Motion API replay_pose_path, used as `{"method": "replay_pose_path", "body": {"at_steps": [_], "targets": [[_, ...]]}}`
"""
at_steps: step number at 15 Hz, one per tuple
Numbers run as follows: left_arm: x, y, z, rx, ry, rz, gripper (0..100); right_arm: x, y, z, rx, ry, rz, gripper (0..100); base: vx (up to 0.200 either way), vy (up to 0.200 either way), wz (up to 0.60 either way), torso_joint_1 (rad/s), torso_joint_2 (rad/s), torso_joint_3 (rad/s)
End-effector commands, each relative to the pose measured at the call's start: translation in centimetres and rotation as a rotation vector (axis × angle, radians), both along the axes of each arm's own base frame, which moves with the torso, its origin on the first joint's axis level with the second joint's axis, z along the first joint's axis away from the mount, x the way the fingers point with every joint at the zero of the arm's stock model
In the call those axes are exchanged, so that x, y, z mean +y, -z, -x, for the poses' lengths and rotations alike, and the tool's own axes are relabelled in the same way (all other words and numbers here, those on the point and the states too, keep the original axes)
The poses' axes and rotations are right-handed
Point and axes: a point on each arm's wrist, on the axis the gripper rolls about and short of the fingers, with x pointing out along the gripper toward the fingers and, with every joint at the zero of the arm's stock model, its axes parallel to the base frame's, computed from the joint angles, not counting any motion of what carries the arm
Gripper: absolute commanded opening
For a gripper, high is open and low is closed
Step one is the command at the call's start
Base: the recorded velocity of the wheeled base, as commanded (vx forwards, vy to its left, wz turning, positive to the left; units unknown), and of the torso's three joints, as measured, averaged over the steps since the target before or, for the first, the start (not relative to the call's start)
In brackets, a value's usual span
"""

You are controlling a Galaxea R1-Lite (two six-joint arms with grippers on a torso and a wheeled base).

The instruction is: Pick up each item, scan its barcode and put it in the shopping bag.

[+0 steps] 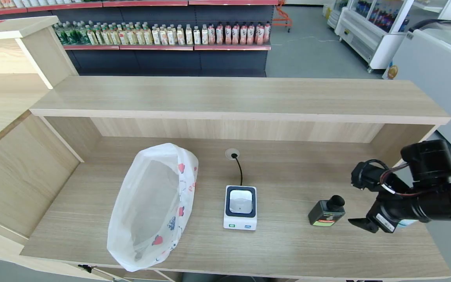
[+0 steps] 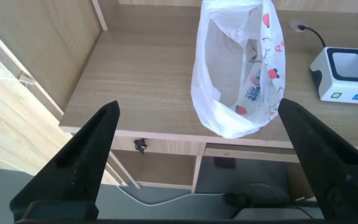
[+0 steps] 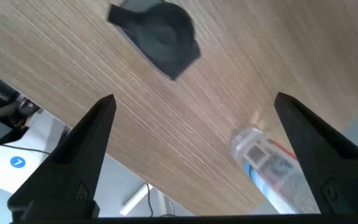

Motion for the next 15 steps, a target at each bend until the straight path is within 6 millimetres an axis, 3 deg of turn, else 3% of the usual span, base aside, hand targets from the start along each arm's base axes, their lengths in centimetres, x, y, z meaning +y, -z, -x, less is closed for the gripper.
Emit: {"method": "replay_pose_path", "body": {"at_steps": [1, 6, 15], "targets": [[0.0, 0.0, 0.0, 0.000, 0.000, 0.000, 100, 1.2, 2.8, -1.0, 0.085, -0.075, -0.031, 100, 0.000, 0.000, 0.00, 0.000, 0.00, 0.000], [0.0, 0.0, 0.0, 0.000, 0.000, 0.000, 100, 2.6, 5.4, -3.1, 0.057, -0.120, -0.039, 100, 0.000, 0.000, 0.00, 0.000, 0.00, 0.000], [0.0, 0.0, 0.0, 0.000, 0.000, -0.002, 100, 4.5, 7.7, -6.1, 0.016, -0.144, -0.073, 100, 0.000, 0.000, 0.00, 0.000, 0.00, 0.000]]}}
